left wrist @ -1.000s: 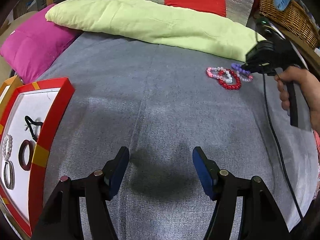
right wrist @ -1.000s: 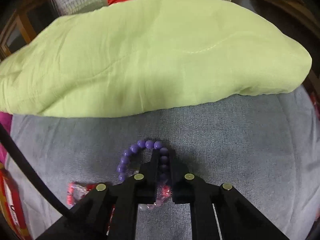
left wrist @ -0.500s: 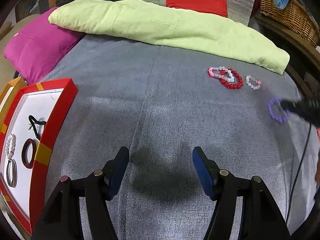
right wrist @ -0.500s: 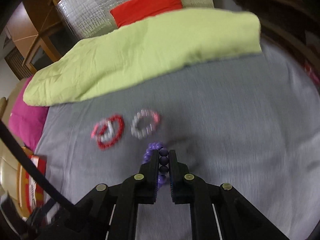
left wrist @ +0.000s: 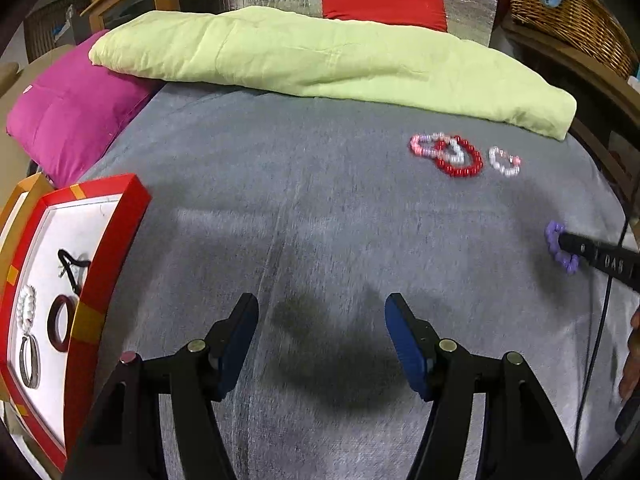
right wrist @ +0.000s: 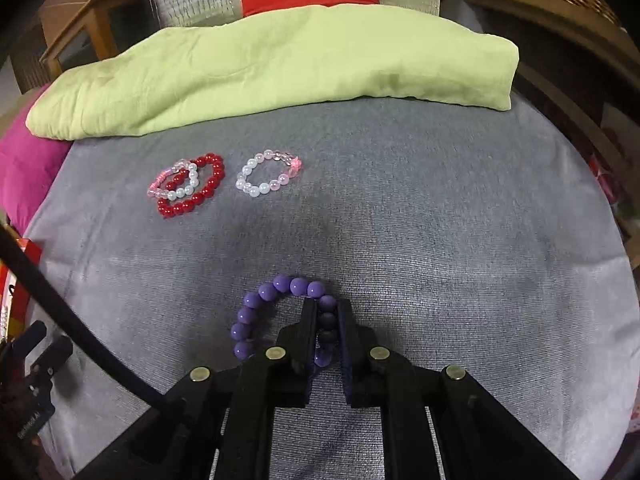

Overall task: Organize jewelry
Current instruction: 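Grasp the purple beaded bracelet with the right tool while the left tool grasps the pink-white beaded bracelet, then lift both bracelets and carry them in both tools over the red-rimmed tray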

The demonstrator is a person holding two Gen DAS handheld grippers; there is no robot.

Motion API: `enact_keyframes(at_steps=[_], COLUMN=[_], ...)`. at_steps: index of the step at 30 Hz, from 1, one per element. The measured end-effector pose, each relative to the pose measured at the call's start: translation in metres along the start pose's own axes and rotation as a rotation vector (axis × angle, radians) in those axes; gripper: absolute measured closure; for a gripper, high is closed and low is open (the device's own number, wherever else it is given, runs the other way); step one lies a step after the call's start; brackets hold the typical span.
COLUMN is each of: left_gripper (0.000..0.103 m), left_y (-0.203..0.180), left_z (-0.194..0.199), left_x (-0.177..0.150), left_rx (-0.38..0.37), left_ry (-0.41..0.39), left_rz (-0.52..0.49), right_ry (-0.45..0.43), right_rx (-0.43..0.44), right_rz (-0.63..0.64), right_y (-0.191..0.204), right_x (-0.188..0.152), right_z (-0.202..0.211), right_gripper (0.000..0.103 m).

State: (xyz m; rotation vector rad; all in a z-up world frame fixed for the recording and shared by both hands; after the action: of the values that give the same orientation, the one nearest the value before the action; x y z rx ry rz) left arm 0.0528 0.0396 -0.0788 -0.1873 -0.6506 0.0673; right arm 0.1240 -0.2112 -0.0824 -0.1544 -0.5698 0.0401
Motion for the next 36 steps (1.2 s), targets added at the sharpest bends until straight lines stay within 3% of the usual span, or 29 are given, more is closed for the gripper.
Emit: enact_keyframes(at_steps=[3, 10, 13, 15, 17, 18, 20, 21, 36], left_gripper=[0.036, 0.036, 0.037, 0.046, 0.067, 0.071, 0.093, 0.096, 0.096], left_y=[-0.010, -0.034, -0.043, -0.044, -0.044, -0.042, -0.038, -0.039, -0.008], left_z=[-0.005, -0.052, -0.077, -0.092, -0.108, -0.114, -0.116, -0.115, -0.035], left_x=[0.025, 0.105, 0.120, 0.124, 0.123, 0.122, 0.121, 0.120, 0.042], left_rx=[-0.031, -0.155, -0.139, -0.118, -0.110, -0.097, -0.063, -0.062, -0.121], left_ry=[0.003, 0.030, 0.057, 0.075, 0.113, 0.126, 0.105, 0.108, 0.003], left_rz=[0.010, 0.150, 0.174, 0.175, 0.189, 0.203, 0.204, 0.180, 0.106], right_ry=[0.010, 0.020, 0.026, 0.031, 0.036, 0.037, 0.041, 0.041, 0.052], right_rx=[0.047, 0.113, 0.140, 0.159, 0.174, 0.180, 0.190, 0.193, 0.221], right_rz=[-0.026, -0.071, -0.090, -0.104, -0.113, -0.116, -0.123, -0.125, -0.164], right_y=[-0.007, -0.012, -0.014, -0.016, -0.016, -0.017, -0.017, -0.017, -0.019], right_x=[-0.002, 0.001, 0.005, 0.007, 0.009, 0.009, 0.010, 0.011, 0.009], right_z=[0.000, -0.005, -0.012, -0.014, -0.017, -0.017, -0.019, -0.019, -0.017], right_gripper=[0.090, 0.090, 0.090, 0.090, 0.090, 0.090, 0.090, 0.090, 0.092])
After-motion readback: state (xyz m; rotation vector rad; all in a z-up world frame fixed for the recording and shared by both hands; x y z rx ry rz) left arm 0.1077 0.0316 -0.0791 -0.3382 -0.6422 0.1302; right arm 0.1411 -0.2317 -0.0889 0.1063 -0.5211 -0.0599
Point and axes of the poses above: each gripper's, at about its wrist camera, not at the fingertips, and z roughly against the way its jaws point, y to its left, x to its top, the point moved 4 cm from there along -z, roughly the way its jaws point, and after that the axes turned 14 degrees about -x, right-handed, at the moved point
